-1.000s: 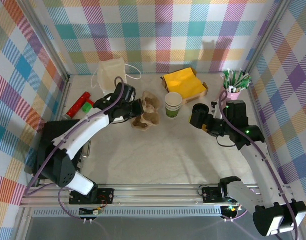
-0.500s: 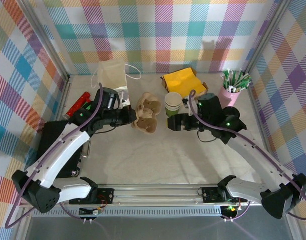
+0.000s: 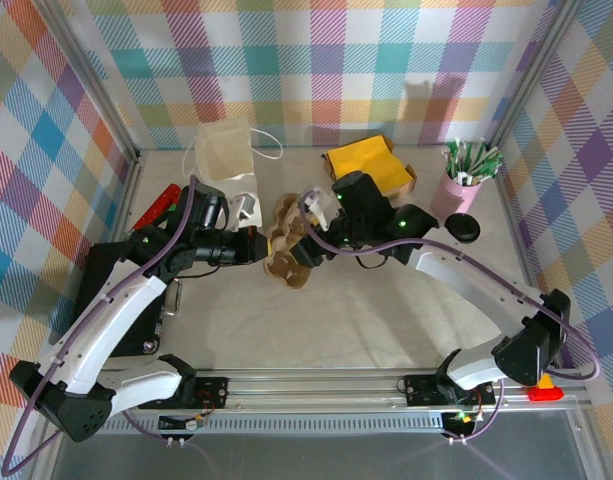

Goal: Pack the takeout coffee

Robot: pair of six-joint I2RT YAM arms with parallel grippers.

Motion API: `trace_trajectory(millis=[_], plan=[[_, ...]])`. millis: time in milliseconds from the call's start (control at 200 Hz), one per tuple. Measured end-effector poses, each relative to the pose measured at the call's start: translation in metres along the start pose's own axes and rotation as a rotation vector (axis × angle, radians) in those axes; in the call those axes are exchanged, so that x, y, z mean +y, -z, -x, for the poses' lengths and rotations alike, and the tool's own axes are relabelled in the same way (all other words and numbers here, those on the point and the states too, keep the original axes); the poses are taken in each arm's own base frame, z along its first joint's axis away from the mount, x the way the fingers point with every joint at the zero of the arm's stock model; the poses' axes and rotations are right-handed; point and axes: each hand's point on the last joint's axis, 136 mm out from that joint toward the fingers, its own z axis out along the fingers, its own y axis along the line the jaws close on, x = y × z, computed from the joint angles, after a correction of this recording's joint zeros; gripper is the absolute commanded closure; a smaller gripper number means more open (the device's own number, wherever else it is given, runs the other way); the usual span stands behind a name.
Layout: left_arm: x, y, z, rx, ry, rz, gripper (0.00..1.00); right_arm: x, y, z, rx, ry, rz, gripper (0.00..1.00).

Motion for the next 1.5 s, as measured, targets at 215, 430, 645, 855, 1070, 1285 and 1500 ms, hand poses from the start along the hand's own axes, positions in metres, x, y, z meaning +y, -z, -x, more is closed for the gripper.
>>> trace_trajectory(millis=[215,430,645,855,1070,1285,1500], plan=[[-0.006,0.005,0.002,-0.008,-0.008,-0.019,1.00,0.001,-0.009,-0.007,0.033,0.056,-0.008,0.22],[-0.007,0.005,0.002,-0.007,-0.009,-0.026,1.00,-0.001,-0.019,-0.013,0.061,0.060,-0.008,0.26],[-0.007,0.005,0.002,-0.007,-0.009,-0.026,1.00,-0.005,-0.033,-0.020,0.096,0.051,-0.004,0.33],[-0.008,0.005,0.002,-0.007,-0.009,-0.027,1.00,-0.004,-0.034,-0.019,0.095,0.052,0.005,0.44],[-0.008,0.006,0.003,-0.010,-0.010,-0.028,1.00,-0.003,-0.032,-0.016,0.089,0.065,0.005,0.55],[-0.012,0.009,0.007,-0.020,-0.018,-0.033,0.74,-0.003,-0.032,-0.016,0.090,0.070,0.005,0.57],[-0.023,0.034,0.037,-0.105,-0.029,0.016,0.40,-0.006,-0.027,-0.019,0.100,0.069,-0.017,0.58]])
